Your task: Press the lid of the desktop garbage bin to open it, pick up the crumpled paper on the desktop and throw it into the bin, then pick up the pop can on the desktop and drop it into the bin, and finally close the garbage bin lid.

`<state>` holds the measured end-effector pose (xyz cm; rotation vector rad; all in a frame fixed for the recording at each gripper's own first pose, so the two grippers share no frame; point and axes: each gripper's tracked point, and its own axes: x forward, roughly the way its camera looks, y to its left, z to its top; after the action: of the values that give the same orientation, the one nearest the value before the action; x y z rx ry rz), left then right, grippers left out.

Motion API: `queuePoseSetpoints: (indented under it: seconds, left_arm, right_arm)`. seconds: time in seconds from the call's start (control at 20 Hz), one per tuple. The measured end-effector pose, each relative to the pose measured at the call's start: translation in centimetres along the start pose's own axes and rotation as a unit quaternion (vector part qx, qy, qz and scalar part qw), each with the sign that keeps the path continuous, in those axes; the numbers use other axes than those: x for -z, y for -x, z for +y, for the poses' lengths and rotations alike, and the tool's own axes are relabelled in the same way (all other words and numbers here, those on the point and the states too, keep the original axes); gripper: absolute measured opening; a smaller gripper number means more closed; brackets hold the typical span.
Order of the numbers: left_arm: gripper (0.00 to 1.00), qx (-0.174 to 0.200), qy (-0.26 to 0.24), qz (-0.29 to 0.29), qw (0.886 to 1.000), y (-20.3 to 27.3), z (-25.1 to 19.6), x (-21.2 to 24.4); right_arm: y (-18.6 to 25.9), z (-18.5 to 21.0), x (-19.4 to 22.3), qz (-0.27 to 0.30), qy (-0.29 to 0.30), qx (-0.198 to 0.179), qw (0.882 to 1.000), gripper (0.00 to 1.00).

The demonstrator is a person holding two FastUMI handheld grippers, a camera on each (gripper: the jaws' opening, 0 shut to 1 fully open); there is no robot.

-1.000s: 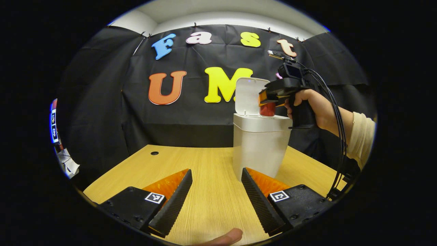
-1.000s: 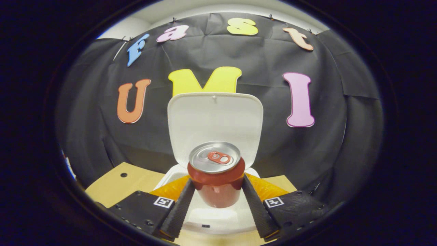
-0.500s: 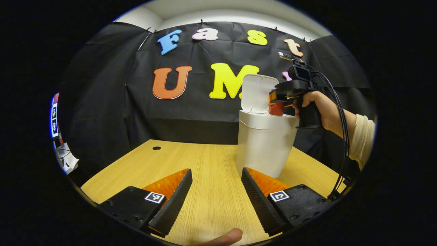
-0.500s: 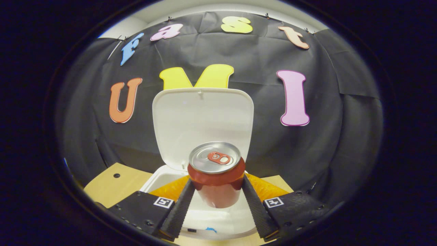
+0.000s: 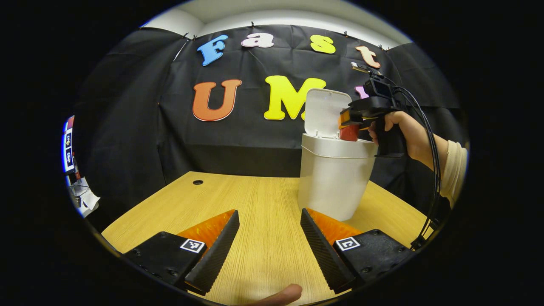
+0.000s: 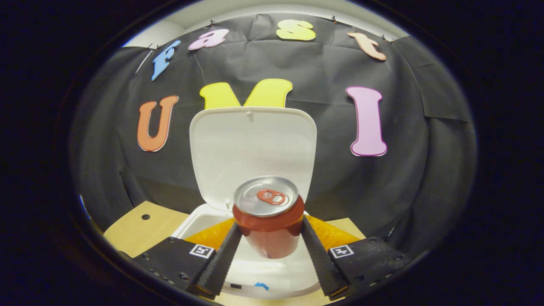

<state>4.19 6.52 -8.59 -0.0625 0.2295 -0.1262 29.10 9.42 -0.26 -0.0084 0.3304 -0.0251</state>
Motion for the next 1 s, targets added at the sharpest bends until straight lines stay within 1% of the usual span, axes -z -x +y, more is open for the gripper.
queuePoseSetpoints:
  seconds: [0.1,0.2,0.25,0.3,0.35,0.55,0.65,0.7,0.75,0.85,0.9,1.0]
  left_arm:
    - [0.96,0.004,-0.004,0.001,1.000,0.0,-0.2,0.0]
    - [0.96,0.008,-0.009,0.001,1.000,0.2,-0.5,0.1]
    - [0.96,0.010,-0.011,0.000,1.000,0.2,-0.5,0.1]
    - [0.96,0.012,-0.012,0.000,1.000,0.2,-0.7,0.1]
    - [0.96,0.013,-0.013,0.000,1.000,0.2,-0.8,0.1]
    - [0.96,0.009,-0.014,0.004,1.000,0.0,-0.4,0.4]
    - [0.96,0.008,-0.012,0.008,1.000,-0.2,-0.3,0.6]
    - [0.96,0.007,-0.012,0.008,1.000,-0.3,-0.2,0.6]
    - [0.96,0.005,-0.014,0.006,1.000,-0.2,-0.1,0.4]
    - [0.96,0.002,-0.013,0.004,1.000,-0.3,0.3,0.3]
    - [0.96,0.005,-0.009,0.003,1.000,-0.3,0.4,0.4]
    - [0.96,0.016,-0.002,0.002,1.000,-0.4,0.1,0.4]
  right_arm:
    - [0.0,-0.3,-0.3,-0.003,-0.001,0.004,1.000,0.83]
    - [0.0,-0.1,-0.1,-0.001,-0.005,0.000,1.000,0.83]
    - [0.0,0.0,0.1,0.001,-0.006,-0.003,1.000,0.86]
    - [0.0,0.3,0.3,0.005,-0.006,-0.008,1.000,0.84]
    - [0.0,0.5,0.3,0.006,-0.004,-0.010,1.000,0.84]
    - [0.3,1.0,-0.7,-0.010,0.024,-0.008,1.000,0.85]
    - [0.6,1.3,-1.4,-0.017,0.040,-0.008,0.999,0.87]
    - [0.8,1.4,-2.0,-0.023,0.041,-0.008,0.999,0.92]
    - [1.0,1.4,-2.8,-0.030,0.036,-0.007,0.999,0.94]
    - [1.6,1.4,-4.5,-0.041,0.023,-0.005,0.999,0.95]
    - [1.9,1.2,-5.5,-0.047,0.023,0.001,0.999,0.95]
    - [2.5,1.4,-7.8,-0.066,0.021,-0.005,0.998,0.95]
